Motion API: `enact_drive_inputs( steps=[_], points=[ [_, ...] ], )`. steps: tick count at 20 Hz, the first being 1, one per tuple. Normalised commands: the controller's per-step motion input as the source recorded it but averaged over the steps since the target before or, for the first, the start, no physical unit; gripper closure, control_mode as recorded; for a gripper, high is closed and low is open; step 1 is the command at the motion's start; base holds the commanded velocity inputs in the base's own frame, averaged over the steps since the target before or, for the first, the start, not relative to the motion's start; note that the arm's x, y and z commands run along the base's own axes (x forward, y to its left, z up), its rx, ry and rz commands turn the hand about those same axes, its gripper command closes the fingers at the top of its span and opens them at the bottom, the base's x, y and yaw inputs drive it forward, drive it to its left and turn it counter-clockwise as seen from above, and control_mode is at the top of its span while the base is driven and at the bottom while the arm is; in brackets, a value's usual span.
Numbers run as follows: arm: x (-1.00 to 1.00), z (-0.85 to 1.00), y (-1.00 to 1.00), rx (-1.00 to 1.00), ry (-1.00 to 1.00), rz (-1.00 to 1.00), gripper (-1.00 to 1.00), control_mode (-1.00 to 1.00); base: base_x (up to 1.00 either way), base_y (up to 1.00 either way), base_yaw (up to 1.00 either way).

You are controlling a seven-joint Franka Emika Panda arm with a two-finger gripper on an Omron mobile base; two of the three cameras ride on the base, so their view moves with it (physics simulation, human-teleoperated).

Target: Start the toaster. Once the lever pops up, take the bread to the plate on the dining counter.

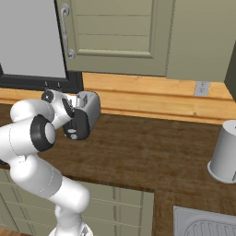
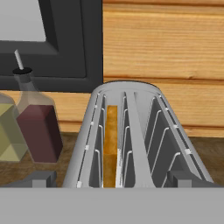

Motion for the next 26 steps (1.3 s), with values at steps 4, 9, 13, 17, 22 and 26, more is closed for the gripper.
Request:
enact_drive_inputs(
  steps=[4,9,13,17,22,26],
  points=[
    [0.0,0.0,0.0,0.0,0.0,0.0,-1.0,-1.0,0.0,0.0,0.0],
    [0.0,0.0,0.0,0.0,0.0,0.0,-1.0,-1.0,0.0,0.0,0.0],
    [0.0,0.0,0.0,0.0,0.0,0.0,-1.0,-1.0,0.0,0.0,0.0],
    [0.0,0.0,0.0,0.0,0.0,0.0,-1.0,-1.0,0.0,0.0,0.0],
    [0.0,0.0,0.0,0.0,0.0,0.0,-1.0,-1.0,0.0,0.0,0.0],
    [0.0,0.0,0.0,0.0,0.0,0.0,-1.0,-1.0,0.0,0.0,0.0]
  ],
)
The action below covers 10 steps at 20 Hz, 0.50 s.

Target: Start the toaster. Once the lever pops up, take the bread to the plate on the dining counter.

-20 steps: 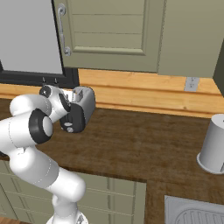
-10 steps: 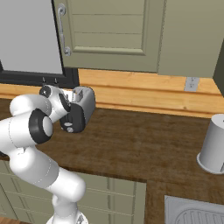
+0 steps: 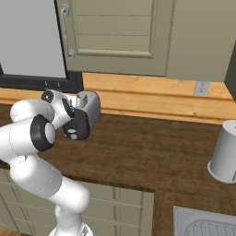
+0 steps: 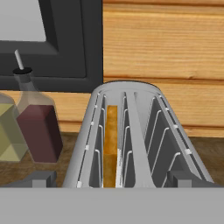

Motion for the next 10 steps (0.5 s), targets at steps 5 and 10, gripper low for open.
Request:
enact_drive_inputs(
  steps=[5,10],
  points=[
    [0.0,0.0,0.0,0.0,0.0,0.0,-1.0,-1.0,0.0,0.0,0.0],
    [0.0,0.0,0.0,0.0,0.0,0.0,-1.0,-1.0,0.0,0.0,0.0]
  ],
)
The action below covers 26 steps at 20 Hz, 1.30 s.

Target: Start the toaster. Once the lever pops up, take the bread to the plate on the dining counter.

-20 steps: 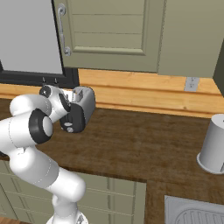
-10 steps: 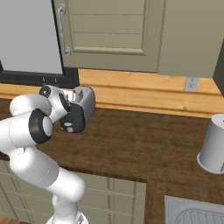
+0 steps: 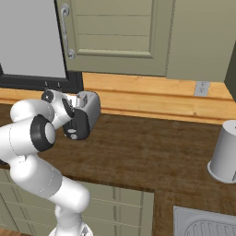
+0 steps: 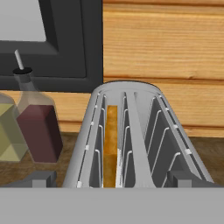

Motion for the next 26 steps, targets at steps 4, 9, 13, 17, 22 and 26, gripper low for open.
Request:
enact_drive_inputs(
  steps=[4,9,13,17,22,26],
  points=[
    [0.0,0.0,0.0,0.0,0.0,0.0,-1.0,-1.0,0.0,0.0,0.0],
    [0.0,0.0,0.0,0.0,0.0,0.0,-1.0,-1.0,0.0,0.0,0.0],
    [0.0,0.0,0.0,0.0,0.0,0.0,-1.0,-1.0,0.0,0.0,0.0],
    [0.0,0.0,0.0,0.0,0.0,0.0,-1.0,-1.0,0.0,0.0,0.0],
    [0.0,0.0,0.0,0.0,0.0,0.0,-1.0,-1.0,0.0,0.0,0.0],
    [0.0,0.0,0.0,0.0,0.0,0.0,-1.0,-1.0,0.0,0.0,0.0]
  ],
)
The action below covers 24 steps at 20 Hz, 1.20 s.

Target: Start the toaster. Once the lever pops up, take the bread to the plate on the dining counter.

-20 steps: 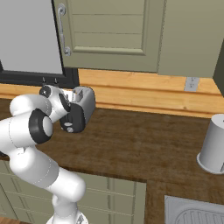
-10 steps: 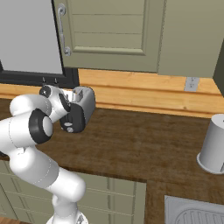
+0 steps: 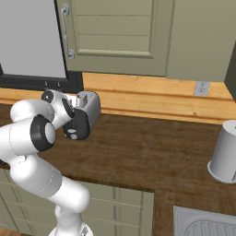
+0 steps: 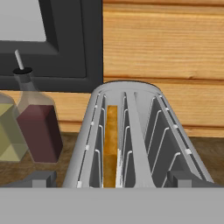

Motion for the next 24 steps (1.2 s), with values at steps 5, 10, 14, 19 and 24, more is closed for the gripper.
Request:
enact_drive_inputs(
  steps=[5,10,14,19,24],
  points=[
    [0.0,0.0,0.0,0.0,0.0,0.0,-1.0,-1.0,0.0,0.0,0.0],
    [0.0,0.0,0.0,0.0,0.0,0.0,-1.0,-1.0,0.0,0.0,0.0],
    [0.0,0.0,0.0,0.0,0.0,0.0,-1.0,-1.0,0.0,0.0,0.0],
    [0.0,0.0,0.0,0.0,0.0,0.0,-1.0,-1.0,0.0,0.0,0.0],
    [0.0,0.0,0.0,0.0,0.0,0.0,-1.0,-1.0,0.0,0.0,0.0]
  ],
)
